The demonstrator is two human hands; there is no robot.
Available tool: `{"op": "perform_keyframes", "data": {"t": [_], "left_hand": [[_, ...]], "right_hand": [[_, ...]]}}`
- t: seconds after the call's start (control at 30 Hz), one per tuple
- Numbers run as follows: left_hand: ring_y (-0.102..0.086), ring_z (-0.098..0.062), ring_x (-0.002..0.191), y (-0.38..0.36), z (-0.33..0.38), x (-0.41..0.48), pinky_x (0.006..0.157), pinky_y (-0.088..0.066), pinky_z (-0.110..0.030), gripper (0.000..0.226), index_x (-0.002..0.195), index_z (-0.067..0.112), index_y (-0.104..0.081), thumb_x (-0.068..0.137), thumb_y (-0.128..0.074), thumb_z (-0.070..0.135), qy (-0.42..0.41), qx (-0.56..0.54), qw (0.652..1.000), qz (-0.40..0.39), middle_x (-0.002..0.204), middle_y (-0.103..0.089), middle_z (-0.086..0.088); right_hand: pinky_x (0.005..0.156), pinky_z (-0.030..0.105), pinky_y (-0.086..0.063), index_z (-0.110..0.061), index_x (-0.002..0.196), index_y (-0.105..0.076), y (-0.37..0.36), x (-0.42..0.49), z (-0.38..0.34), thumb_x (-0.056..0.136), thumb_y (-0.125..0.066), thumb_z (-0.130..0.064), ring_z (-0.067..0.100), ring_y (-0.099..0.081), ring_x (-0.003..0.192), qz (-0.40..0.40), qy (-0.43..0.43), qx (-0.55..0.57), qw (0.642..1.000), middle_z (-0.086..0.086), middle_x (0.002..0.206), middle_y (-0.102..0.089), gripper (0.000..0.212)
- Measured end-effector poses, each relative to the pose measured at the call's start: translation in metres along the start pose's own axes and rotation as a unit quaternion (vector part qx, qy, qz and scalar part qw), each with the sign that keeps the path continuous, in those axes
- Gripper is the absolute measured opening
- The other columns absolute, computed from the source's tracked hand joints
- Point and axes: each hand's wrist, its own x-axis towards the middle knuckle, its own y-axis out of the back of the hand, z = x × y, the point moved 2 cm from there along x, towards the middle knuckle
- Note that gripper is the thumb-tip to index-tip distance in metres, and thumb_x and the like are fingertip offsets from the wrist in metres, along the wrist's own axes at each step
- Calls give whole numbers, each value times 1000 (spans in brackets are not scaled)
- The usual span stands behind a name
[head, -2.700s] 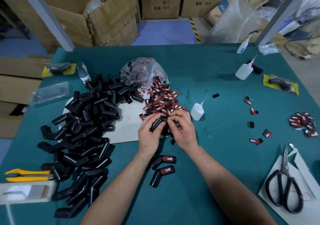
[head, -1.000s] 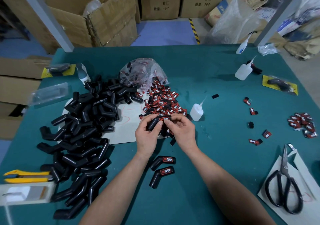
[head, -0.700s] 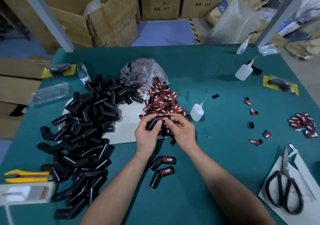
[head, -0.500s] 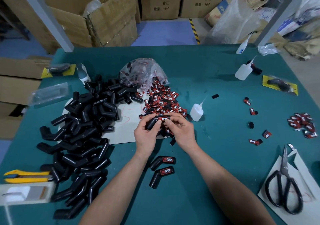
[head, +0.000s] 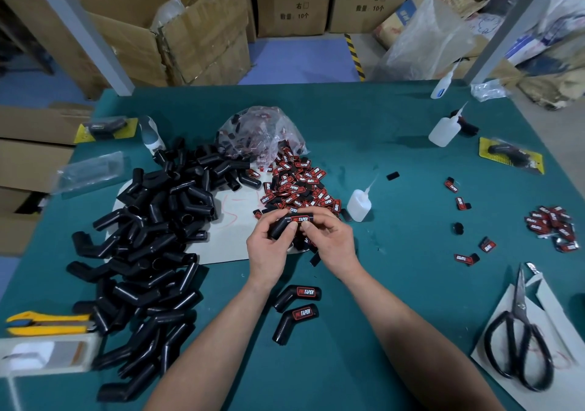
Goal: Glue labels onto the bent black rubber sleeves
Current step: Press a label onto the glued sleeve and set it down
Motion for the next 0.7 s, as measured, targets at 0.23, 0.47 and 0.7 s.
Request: {"op": "perform_keyframes", "data": {"t": [0.23,0.47,0.7], "left_hand": [[-69,-16,110,0,-2,0,99,-53,-25,32,108,22,-74,90,-75,-4,-28,4,999,-16,116,-73,-7],[-68,-16,114,1,-5,-1,99,-52,-25,29,112,21,-74,91,-73,1,-33,-1,999,-35,120,-72,-6],[-66,-14,118,2,-4,-2,103,-52,-32,29,113,28,-74,91,-66,10,-66,5,996,-51,120,-72,8]], "right_hand": [[94,31,-53,-1,81,-73,0,1,1,92,-68,0,23,-68,109,-14,9,-31,999,3,116,-72,12],[93,26,-50,0,79,-72,0,1,-2,91,-68,2,20,-68,108,-8,8,-30,999,3,114,-72,13],[93,24,-51,-4,91,-77,0,1,-3,92,-67,3,17,-67,107,-11,-5,-34,999,1,113,-71,12]]}}
